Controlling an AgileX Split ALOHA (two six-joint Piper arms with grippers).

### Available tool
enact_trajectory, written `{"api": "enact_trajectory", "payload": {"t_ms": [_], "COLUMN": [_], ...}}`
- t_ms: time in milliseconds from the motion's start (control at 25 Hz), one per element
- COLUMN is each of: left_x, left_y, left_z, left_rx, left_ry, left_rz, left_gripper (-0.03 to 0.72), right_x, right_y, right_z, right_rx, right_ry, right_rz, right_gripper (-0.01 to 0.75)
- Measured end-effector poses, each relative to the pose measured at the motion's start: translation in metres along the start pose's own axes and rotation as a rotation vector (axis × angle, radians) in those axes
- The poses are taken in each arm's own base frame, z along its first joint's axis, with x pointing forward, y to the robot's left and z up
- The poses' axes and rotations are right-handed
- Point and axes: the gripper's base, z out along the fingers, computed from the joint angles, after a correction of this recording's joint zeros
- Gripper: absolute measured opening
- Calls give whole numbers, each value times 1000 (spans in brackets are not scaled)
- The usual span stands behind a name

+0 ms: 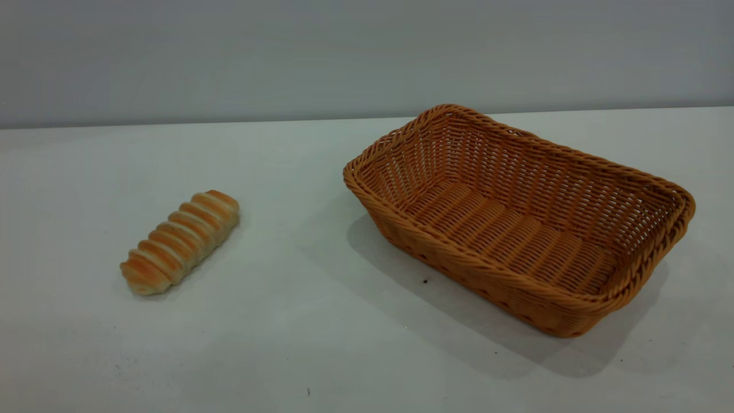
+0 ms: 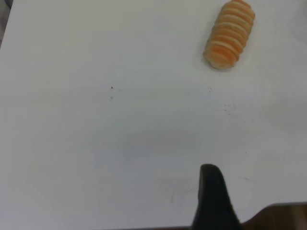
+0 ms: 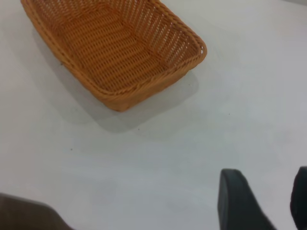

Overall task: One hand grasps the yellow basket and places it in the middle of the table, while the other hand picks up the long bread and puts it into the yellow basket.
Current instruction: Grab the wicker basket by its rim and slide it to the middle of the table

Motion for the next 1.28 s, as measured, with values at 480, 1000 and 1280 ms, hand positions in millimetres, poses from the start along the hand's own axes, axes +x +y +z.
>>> {"api": "enact_trajectory", "payload": {"t_ms": [480, 1000, 1280], "left_x": [0, 0, 0], "left_y": [0, 0, 0], "left_z": [0, 0, 0], "left_rx": [0, 0, 0], "left_ry": [0, 0, 0], "left_rz": [0, 0, 0], "left_gripper": [536, 536, 536], "right_x": [0, 0, 0], "right_y": [0, 0, 0], "right_z": [0, 0, 0], "right_rx": [0, 0, 0], "right_ry": [0, 0, 0], "right_rz": [0, 0, 0], "right_gripper": [237, 238, 238]}}
